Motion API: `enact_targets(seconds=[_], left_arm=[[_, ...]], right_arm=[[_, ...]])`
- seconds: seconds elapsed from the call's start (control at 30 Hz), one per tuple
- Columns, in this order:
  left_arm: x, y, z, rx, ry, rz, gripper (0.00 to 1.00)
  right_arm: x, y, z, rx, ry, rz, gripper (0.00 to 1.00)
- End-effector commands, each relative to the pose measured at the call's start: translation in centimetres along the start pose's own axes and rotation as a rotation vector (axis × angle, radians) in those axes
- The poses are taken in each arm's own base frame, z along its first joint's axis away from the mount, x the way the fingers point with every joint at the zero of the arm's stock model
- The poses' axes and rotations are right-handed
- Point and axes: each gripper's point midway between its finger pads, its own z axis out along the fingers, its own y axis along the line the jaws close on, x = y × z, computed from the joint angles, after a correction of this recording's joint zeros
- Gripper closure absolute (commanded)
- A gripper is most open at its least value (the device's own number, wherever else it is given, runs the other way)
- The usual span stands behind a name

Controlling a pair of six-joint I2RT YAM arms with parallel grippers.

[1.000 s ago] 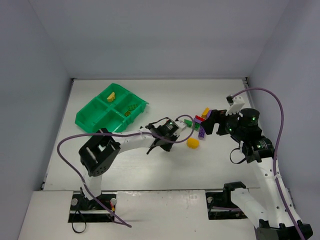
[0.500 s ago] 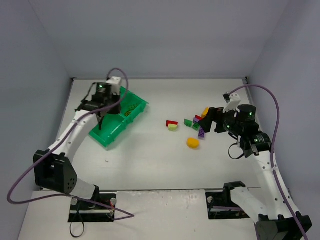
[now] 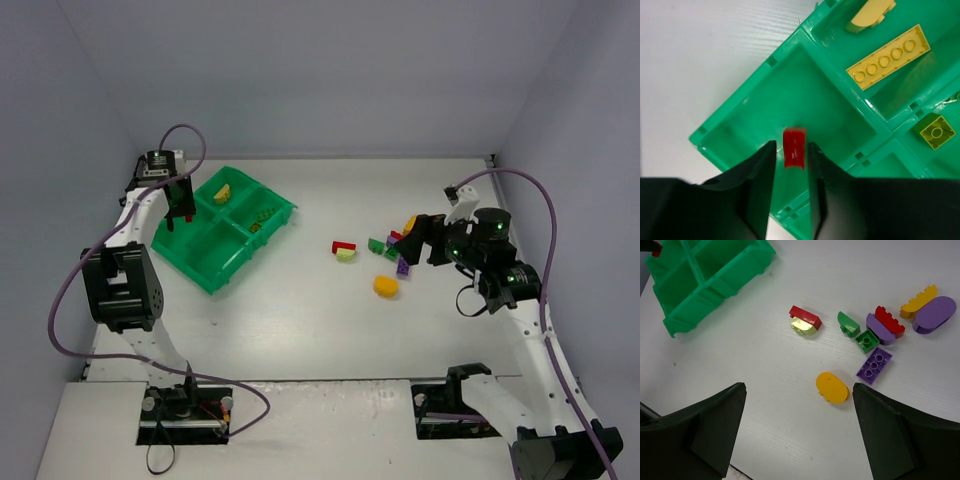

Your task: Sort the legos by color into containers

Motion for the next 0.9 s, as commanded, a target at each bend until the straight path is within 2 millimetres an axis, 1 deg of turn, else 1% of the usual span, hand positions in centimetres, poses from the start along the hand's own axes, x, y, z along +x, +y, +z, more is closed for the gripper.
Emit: enact_targets(seconds=[0.0,0.03,0.07,0.17,0.23,0.27,0.3,0.33,0.37,0.4,0.5,0.53,0.57,0.6,0.63,0.67,0.7,0.73,0.77,0.8,0.83,0.87], left_arm=[[-3.1,-0.3,-2.1,0.015,-0.087,-0.017,0.72],[-3.1,-0.3,-2.0,0.015,-0.082,-0.022,0.69],[-3.0,-0.3,-1.9,0.014,-0.078,-0.025,0.64],[-2.7,-0.5,-2.2,0.016,-0.071,-0.031,0.59],[-3.0,-1.0,-3.5,0.027,-0.096,-0.036,0.57],[-2.9,-1.4,-3.9,0.038,-0.099,-0.031,0.56],[-2.7,-2.5,-4.4,0.060,-0.101,-0.014,0.56],[-3.0,-3.5,-5.6,0.086,-0.126,-0.005,0.56],[-3.0,-4.4,-6.1,0.110,-0.136,0.008,0.56],[-2.6,-8.2,-7.3,0.176,-0.157,0.078,0.56],[-1.6,-14.3,-9.2,0.295,-0.186,0.223,0.55],[-0.2,-18.6,-10.4,0.383,-0.190,0.315,0.55],[0.6,-20.9,-11.1,0.442,-0.195,0.366,0.55],[2.2,-24.8,-12.1,0.523,-0.201,0.447,0.55],[3.1,-26.8,-12.7,0.571,-0.197,0.482,0.55],[3.8,-29.2,-13.8,0.645,-0.197,0.519,0.52],[5.3,-31.2,-13.5,0.684,-0.170,0.571,0.50],[7.1,-34.5,-15.3,0.769,-0.170,0.645,0.46],[8.3,-36.1,-15.9,0.810,-0.170,0.700,0.45],[10.0,-37.5,-15.0,0.827,-0.156,0.794,0.44],[11.9,-39.5,-15.8,0.865,-0.149,0.857,0.43],[13.1,-40.9,-15.6,0.912,-0.131,0.914,0.41]], right_arm=[[-2.7,1.2,-0.6,-0.032,-0.100,-0.034,0.16],[-2.7,1.1,-0.6,-0.027,-0.101,-0.034,0.15],[-2.6,1.0,-0.7,-0.024,-0.103,-0.036,0.15],[-2.7,0.7,-0.8,-0.004,-0.110,-0.034,0.15],[-2.8,0.4,-0.8,0.015,-0.116,-0.034,0.15],[-2.9,0.2,-0.8,0.024,-0.118,-0.031,0.15],[-3.0,0.1,-0.8,0.034,-0.121,-0.031,0.15],[-3.0,-0.2,-0.8,0.047,-0.123,-0.027,0.15],[-3.1,-0.6,-0.9,0.077,-0.132,-0.019,0.15],[-3.2,-1.0,-0.9,0.096,-0.135,-0.011,0.16],[-3.7,-2.4,-1.2,0.171,-0.158,0.025,0.16],[-3.7,-3.0,-1.3,0.200,-0.160,0.042,0.16],[-3.9,-3.5,-1.5,0.224,-0.166,0.057,0.16],[-3.9,-4.3,-1.7,0.270,-0.169,0.085,0.16],[-3.9,-4.8,-1.8,0.294,-0.170,0.097,0.16],[-3.8,-5.7,-2.0,0.328,-0.169,0.114,0.16],[-3.5,-6.5,-2.2,0.366,-0.166,0.129,0.16],[-3.4,-7.1,-2.4,0.393,-0.169,0.142,0.16],[-3.3,-7.5,-2.6,0.415,-0.171,0.149,0.16],[-3.2,-7.9,-2.9,0.443,-0.177,0.159,0.16],[-3.0,-8.2,-2.9,0.455,-0.176,0.163,0.16],[-3.0,-8.4,-3.1,0.467,-0.177,0.169,0.16]])
